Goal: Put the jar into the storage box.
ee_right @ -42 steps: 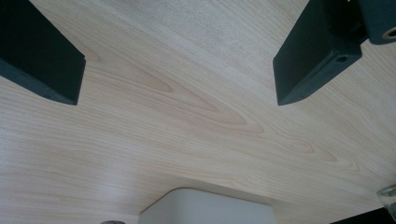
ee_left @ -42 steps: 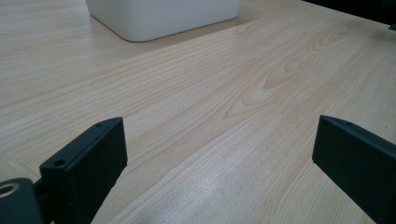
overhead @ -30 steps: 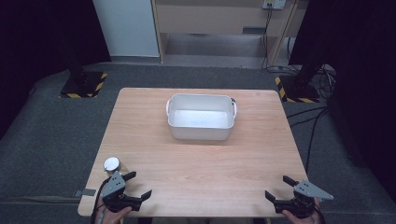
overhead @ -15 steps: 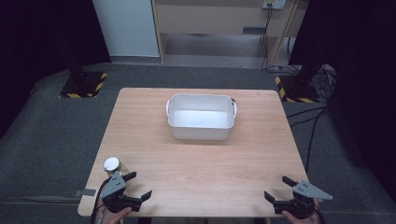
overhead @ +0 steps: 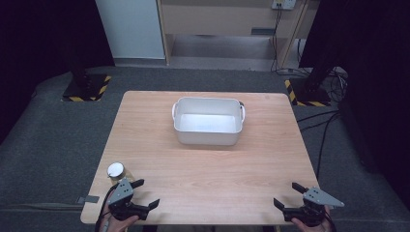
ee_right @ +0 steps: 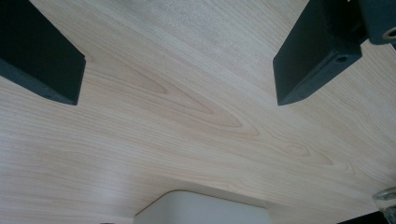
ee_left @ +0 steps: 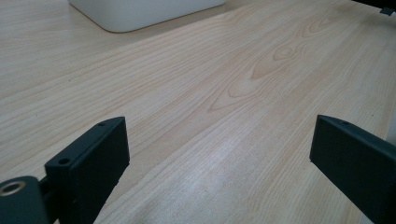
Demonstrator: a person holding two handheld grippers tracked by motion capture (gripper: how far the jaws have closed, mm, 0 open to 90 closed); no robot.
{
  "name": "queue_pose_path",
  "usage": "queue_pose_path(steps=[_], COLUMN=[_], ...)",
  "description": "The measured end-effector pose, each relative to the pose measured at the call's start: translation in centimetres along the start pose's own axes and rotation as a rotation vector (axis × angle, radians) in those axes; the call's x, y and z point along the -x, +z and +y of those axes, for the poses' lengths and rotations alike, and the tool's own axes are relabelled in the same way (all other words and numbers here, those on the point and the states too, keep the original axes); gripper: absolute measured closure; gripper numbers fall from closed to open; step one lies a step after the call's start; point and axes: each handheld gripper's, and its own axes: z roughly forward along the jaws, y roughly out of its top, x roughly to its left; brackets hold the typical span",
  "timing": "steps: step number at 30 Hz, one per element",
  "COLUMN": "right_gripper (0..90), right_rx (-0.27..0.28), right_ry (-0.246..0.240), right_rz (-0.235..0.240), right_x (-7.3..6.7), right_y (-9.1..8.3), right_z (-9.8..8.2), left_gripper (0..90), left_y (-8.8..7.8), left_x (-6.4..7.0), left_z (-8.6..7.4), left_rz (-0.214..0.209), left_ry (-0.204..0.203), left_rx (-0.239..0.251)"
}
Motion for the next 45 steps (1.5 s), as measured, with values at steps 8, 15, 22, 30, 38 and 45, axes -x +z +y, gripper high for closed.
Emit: queue_pose_path(steps=[8,15,22,30,38,45], right_gripper=[2.6,2.6,2.6,2.7,2.8,2.8], right_rx=[-0.001,-0.002,0.0,-0.001,-0.002,-0.003], right_ry=[-0.003,-0.002,-0.005,-0.004,-0.004,-0.005], right_rz=[0.001,0.0,0.001,0.002,0.002,0.002], right_x=[0.0,0.0,0.0,0.0,0.0,0.0], right_y=[0.0,0.1,0.1,0.1,0.1,0.1], right_z=[0.0,0.0,0.0,0.0,0.0,0.0], left_gripper=[3.7,3.8,3.5,3.6,3.7,3.8], left_y=[-0.1,-0.8,-1.3,-2.1,-3.3,-4.4], left_x=[0.2,0.3,0.2,-0.2,-1.1,-2.1], left_z=[0.9,2.7,3.8,5.3,6.5,7.2], left_rz=[-0.009,-0.02,-0.027,-0.019,0.009,0.035], left_ry=[0.012,0.032,0.038,0.046,0.047,0.038], left_rx=[-0.017,-0.026,-0.044,-0.057,-0.053,-0.048])
